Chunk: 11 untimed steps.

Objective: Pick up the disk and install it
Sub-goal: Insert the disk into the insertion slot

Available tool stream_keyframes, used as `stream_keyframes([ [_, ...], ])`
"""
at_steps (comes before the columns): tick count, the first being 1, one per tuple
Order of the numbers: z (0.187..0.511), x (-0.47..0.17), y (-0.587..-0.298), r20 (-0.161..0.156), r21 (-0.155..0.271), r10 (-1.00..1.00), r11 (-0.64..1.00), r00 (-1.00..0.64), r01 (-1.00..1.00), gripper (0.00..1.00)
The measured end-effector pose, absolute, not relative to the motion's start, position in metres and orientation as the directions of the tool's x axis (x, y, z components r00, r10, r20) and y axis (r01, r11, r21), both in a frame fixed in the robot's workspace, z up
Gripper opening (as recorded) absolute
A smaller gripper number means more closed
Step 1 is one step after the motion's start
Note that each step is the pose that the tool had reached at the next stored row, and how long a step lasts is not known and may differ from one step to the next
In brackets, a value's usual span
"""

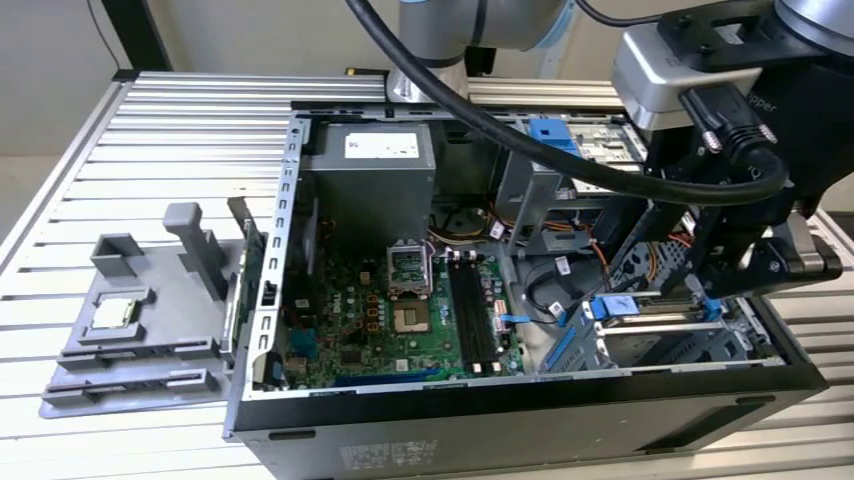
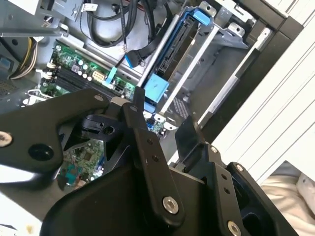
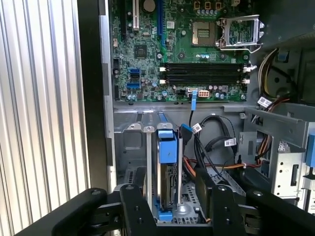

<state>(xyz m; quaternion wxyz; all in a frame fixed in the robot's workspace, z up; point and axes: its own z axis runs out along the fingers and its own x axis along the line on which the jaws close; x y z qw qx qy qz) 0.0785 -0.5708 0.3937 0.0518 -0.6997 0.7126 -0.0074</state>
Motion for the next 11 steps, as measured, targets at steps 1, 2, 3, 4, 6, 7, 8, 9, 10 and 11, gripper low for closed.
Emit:
stream_keyframes([
  [1,0.394,0.08,-0.571,-0.064,-0.083,-0.998,0.021,-0.016,-0.996,1.0],
  [2,0.394,0.083,-0.57,-0.064,-0.082,-0.998,0.021,-0.016,-0.996,1.0],
  [3,0.393,0.085,-0.57,-0.064,-0.082,-0.998,0.021,-0.016,-0.996,1.0],
  [4,0.393,0.087,-0.57,-0.064,-0.081,-0.998,0.021,-0.016,-0.996,1.0],
  [6,0.392,0.091,-0.569,-0.064,-0.081,-0.998,0.021,-0.016,-0.996,1.0],
  [7,0.391,0.095,-0.569,-0.064,-0.08,-0.998,0.021,-0.016,-0.997,1.0],
  [8,0.39,0.099,-0.567,-0.062,-0.079,-0.998,0.021,-0.016,-0.997,1.0],
  [9,0.389,0.101,-0.565,-0.059,-0.079,-0.998,0.021,-0.016,-0.997,1.0],
  [10,0.388,0.102,-0.562,-0.057,-0.079,-0.998,0.02,-0.016,-0.997,1.0],
  [11,0.388,0.103,-0.56,-0.057,-0.078,-0.998,0.02,-0.016,-0.997,1.0],
])
